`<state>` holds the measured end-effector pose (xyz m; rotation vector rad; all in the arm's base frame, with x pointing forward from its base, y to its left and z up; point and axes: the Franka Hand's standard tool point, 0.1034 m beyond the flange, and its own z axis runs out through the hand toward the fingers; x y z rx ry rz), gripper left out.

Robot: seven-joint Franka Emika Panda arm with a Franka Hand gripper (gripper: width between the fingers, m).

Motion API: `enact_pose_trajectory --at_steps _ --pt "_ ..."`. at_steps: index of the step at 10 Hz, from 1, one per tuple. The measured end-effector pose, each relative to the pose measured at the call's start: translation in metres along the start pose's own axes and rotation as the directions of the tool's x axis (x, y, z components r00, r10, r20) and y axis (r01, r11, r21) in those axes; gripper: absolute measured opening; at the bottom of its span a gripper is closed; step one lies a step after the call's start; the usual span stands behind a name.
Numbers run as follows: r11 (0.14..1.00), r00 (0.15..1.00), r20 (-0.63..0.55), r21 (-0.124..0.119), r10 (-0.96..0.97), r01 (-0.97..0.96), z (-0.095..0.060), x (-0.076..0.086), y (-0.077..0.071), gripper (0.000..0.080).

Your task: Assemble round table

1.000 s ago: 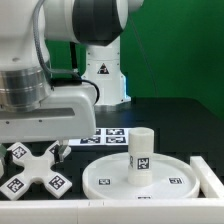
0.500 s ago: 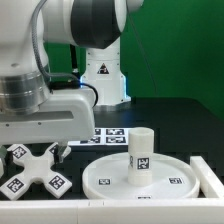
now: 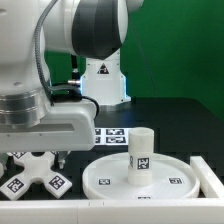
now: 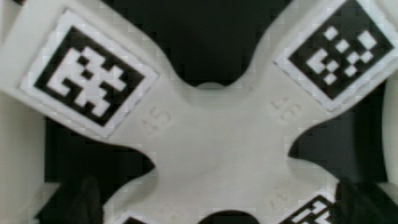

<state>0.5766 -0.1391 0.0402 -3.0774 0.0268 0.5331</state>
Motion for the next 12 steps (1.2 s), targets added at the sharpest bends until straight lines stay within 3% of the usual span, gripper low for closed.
enact_pose_trajectory --at_steps 6,12 --pt "1.0 1.0 0.012 -0.004 -0.006 0.006 0.026 -0.012 -0.009 0.0649" --pt "1.0 1.0 -0.012 -0.012 -0.012 0.012 0.024 -0.011 -0.009 0.0649"
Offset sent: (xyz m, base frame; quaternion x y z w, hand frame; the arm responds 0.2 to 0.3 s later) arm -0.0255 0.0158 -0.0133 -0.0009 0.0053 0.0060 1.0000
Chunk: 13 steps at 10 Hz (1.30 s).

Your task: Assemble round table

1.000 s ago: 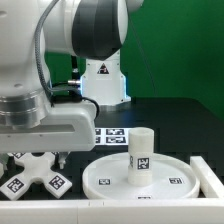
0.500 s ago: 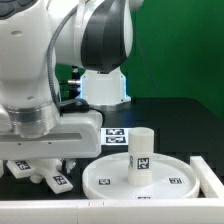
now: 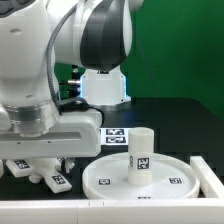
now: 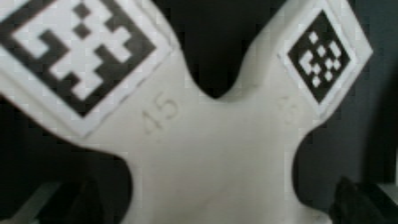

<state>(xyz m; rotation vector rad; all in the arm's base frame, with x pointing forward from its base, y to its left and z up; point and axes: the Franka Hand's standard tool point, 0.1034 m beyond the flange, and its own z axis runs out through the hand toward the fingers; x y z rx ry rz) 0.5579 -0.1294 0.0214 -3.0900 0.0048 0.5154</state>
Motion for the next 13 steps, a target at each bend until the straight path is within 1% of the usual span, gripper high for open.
enact_pose_trajectory --at_steps 2,3,5,6,7,8,10,11,12,13 --pt "1.0 0.999 -0.034 -0.007 -0.006 0.006 -0.003 -0.001 0.003 0.0649" --pt "1.0 0.997 -0.067 -0.021 -0.024 0.023 -0.013 0.006 0.012 0.0649" --pt "0.995 0.991 -0.098 -0.048 -0.091 0.087 -0.021 0.013 0.02 0.0649" --pt "0.993 0.988 -0.109 -0.061 -0.107 0.1 -0.026 0.016 0.02 0.0649" --pt "0.989 0.983 -0.13 -0.085 -0.129 0.119 -0.023 0.018 0.015 0.0649" --pt "0.989 0.983 -0.126 -0.084 -0.13 0.12 -0.02 0.017 0.013 0.0649" --pt "0.989 0.984 -0.127 -0.084 -0.128 0.118 -0.02 0.017 0.014 0.0649" --pt "0.987 0.982 -0.124 -0.088 -0.142 0.132 -0.021 0.017 0.016 0.0649" --pt "0.984 0.978 -0.131 -0.096 -0.165 0.153 -0.027 0.018 0.019 0.0649" --pt "0.98 0.974 -0.132 -0.102 -0.182 0.169 -0.03 0.017 0.024 0.0649"
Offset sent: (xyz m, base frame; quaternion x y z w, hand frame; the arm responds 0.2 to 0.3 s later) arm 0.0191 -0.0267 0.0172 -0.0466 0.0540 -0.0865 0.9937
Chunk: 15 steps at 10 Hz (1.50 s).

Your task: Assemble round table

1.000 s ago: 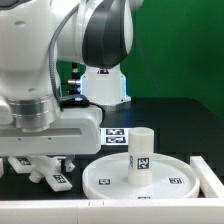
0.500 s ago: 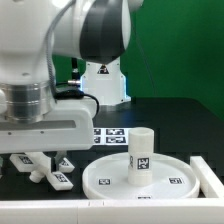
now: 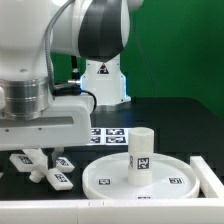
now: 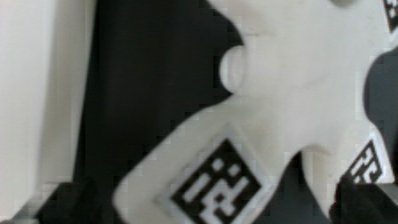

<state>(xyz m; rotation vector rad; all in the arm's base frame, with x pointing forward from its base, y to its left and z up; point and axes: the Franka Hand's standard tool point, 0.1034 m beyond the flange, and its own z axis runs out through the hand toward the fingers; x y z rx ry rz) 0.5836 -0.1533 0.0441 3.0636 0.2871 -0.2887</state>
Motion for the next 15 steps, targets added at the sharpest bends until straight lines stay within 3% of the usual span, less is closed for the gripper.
enact_pose_trajectory --at_steps 2,3,5,6,10,12,13,14,15 --pt "1.0 1.0 0.005 -0.002 0.011 -0.011 0.001 -0.006 0.008 0.0649" --pt "1.0 1.0 -0.007 -0.004 0.029 -0.029 -0.008 -0.005 0.007 0.0649" --pt "0.998 0.999 -0.043 -0.044 0.032 -0.034 -0.033 0.002 -0.013 0.0649" --pt "0.999 0.999 -0.049 -0.046 0.022 -0.024 -0.036 0.003 -0.017 0.0649" --pt "0.996 0.996 -0.057 -0.051 0.064 -0.067 -0.032 0.004 -0.016 0.0649" --pt "0.967 0.966 -0.117 -0.085 0.23 -0.24 -0.026 0.0 -0.031 0.0649" --pt "0.954 0.952 -0.142 -0.097 0.271 -0.285 -0.024 0.001 -0.045 0.0649" --pt "0.968 0.964 -0.155 -0.101 0.215 -0.232 -0.018 0.001 -0.051 0.0649" --pt "0.972 0.964 -0.17 -0.084 0.203 -0.219 -0.012 -0.004 -0.041 0.0649"
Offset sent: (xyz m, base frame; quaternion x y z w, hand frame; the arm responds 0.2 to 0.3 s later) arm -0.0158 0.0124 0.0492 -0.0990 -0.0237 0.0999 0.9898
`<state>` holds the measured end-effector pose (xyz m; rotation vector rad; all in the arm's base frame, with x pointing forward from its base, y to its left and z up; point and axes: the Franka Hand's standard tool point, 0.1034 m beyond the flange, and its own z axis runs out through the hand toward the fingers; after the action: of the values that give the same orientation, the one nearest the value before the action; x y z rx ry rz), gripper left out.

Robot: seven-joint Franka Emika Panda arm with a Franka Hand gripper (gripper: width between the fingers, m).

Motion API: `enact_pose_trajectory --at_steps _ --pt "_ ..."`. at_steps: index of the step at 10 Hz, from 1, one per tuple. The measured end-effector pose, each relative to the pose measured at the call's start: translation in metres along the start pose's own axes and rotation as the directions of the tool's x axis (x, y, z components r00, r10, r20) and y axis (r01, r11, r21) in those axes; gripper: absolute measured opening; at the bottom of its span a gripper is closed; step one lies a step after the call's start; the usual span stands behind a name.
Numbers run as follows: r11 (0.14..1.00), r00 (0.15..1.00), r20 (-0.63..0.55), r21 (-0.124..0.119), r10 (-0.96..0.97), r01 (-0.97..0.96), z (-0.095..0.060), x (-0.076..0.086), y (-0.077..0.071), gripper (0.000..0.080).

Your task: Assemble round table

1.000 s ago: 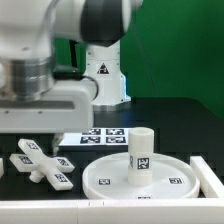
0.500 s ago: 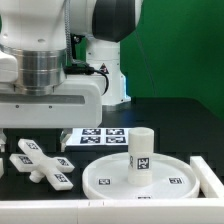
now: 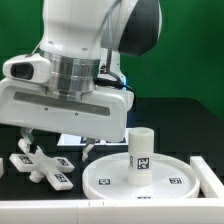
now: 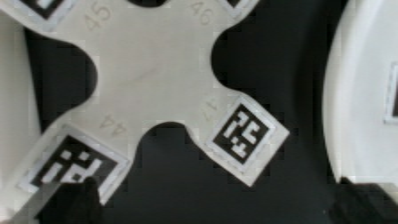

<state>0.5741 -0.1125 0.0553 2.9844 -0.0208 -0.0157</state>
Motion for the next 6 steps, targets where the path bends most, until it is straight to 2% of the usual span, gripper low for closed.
enact_pose_trajectory --at_steps 3,5,6 --pt "1.0 1.0 0.013 -0.001 0.021 -0.021 0.001 -0.002 0.001 0.0649" --pt "0.99 0.989 0.048 -0.041 0.139 -0.138 -0.001 -0.011 0.014 0.0649" --pt "0.983 0.985 0.016 -0.064 0.171 -0.169 -0.001 -0.013 0.016 0.0649"
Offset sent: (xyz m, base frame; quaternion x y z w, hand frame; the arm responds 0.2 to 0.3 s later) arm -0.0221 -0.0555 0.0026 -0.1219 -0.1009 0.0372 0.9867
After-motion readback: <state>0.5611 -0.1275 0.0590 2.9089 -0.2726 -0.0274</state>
